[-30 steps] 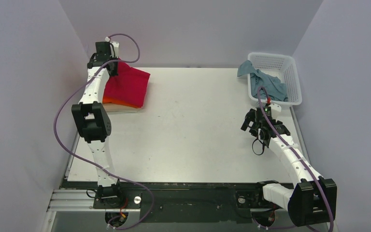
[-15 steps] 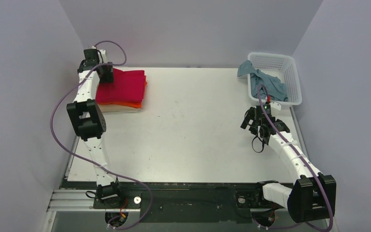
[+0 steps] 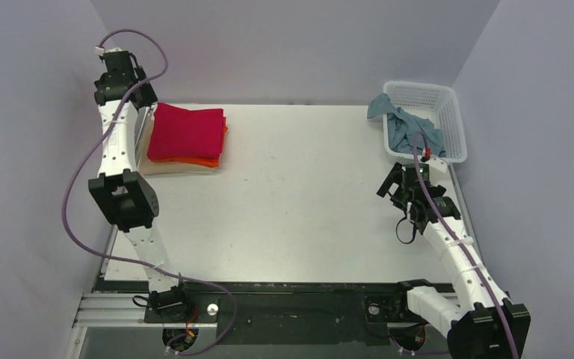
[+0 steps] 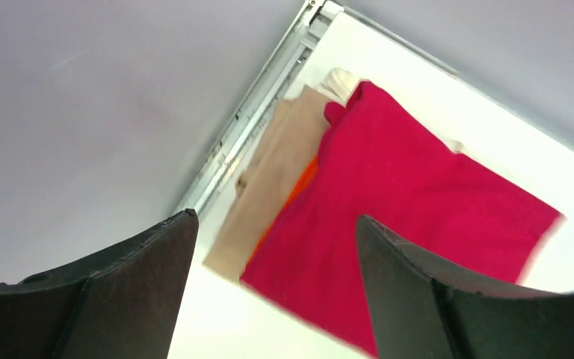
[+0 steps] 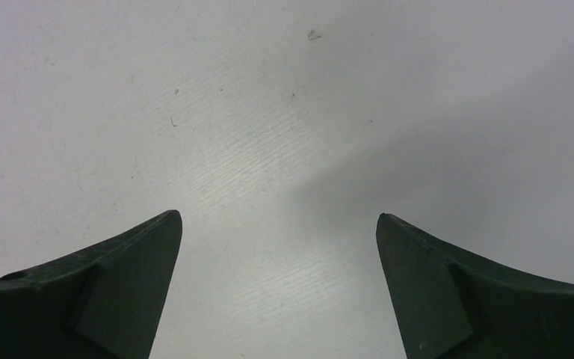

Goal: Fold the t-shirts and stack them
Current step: Put the neatly folded tshirt into the corner of the board with the left arm, then reset both arms

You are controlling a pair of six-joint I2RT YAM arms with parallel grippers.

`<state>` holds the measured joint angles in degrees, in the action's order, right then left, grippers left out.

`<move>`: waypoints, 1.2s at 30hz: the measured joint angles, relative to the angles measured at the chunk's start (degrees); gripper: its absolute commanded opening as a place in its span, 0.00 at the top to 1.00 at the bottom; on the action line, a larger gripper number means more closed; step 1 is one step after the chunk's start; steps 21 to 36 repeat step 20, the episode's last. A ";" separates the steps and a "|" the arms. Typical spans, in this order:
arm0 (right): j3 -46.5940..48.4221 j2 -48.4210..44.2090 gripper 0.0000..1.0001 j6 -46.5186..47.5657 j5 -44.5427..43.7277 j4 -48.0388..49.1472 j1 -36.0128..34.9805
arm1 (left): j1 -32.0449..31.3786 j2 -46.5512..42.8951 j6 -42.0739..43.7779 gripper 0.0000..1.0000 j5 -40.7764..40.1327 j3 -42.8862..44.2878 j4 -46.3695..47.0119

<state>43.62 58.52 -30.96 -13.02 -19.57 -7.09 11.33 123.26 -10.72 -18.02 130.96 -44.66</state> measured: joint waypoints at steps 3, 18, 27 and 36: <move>0.00 -4.44 0.00 -0.74 0.00 -1.60 0.00 | -0.48 -12.72 -4.15 0.12 2.27 -10.47 0.50; -5.29 -20.09 0.00 -2.05 4.35 -6.34 0.00 | -30.21 -75.01 -32.48 0.11 13.25 -92.24 24.41; -6.91 -21.38 0.00 -2.05 4.57 -6.43 0.00 | -33.44 -76.39 -34.07 0.11 11.93 -95.10 21.18; -6.91 -21.38 0.00 -2.05 4.57 -6.43 0.00 | -33.44 -76.39 -34.07 0.11 11.93 -95.10 21.18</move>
